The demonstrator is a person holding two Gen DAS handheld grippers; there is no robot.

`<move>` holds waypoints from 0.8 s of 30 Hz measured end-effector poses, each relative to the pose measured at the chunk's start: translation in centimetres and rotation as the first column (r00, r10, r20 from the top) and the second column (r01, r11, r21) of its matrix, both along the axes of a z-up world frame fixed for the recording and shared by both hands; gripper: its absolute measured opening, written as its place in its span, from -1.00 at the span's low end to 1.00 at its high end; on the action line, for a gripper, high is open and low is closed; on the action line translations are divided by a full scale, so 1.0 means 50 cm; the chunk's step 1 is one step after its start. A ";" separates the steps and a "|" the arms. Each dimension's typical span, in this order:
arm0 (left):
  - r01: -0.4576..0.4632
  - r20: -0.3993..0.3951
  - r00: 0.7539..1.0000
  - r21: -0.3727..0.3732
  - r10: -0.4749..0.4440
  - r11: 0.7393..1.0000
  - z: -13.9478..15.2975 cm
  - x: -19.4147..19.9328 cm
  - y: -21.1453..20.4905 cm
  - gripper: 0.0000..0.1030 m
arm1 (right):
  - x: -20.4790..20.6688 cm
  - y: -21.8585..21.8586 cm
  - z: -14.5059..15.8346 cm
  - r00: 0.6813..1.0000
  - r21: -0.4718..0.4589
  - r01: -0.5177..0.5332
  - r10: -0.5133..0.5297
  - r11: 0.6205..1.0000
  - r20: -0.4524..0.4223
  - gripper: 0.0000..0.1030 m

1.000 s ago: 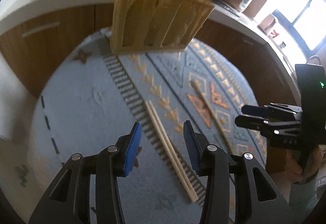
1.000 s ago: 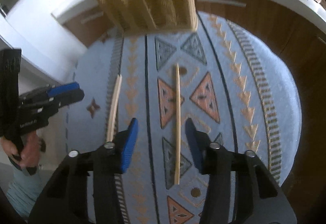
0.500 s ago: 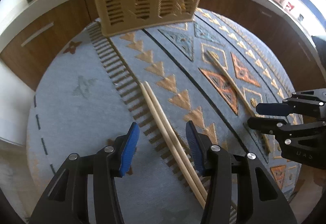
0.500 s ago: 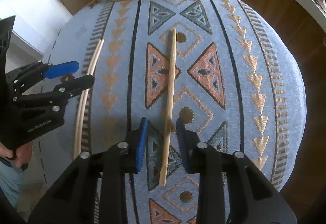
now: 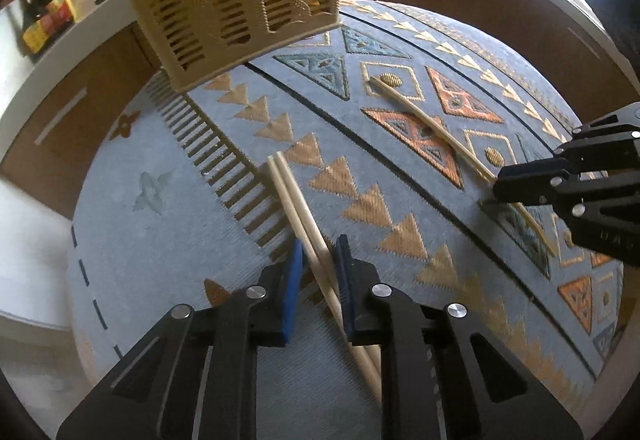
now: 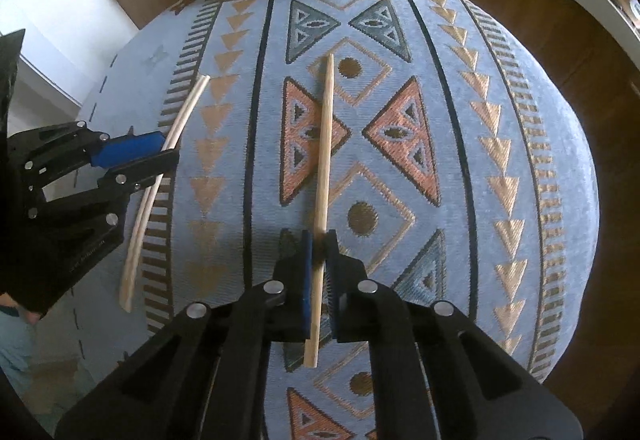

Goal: Organize utensils
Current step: 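Grasp a pair of chopsticks with the left gripper while the right gripper grasps a single chopstick, then carry the chopsticks over the tan basket and open both grippers to drop them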

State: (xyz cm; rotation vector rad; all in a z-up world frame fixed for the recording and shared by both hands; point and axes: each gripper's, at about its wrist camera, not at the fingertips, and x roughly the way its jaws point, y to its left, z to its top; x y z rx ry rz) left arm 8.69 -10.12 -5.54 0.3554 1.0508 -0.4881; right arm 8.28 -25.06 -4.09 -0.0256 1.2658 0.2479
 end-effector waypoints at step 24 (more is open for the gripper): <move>0.090 -0.140 0.986 -0.006 -0.090 0.996 -0.001 0.072 0.037 -0.59 | 0.044 0.013 0.017 0.998 0.008 0.061 -0.061 0.998 0.001 -0.43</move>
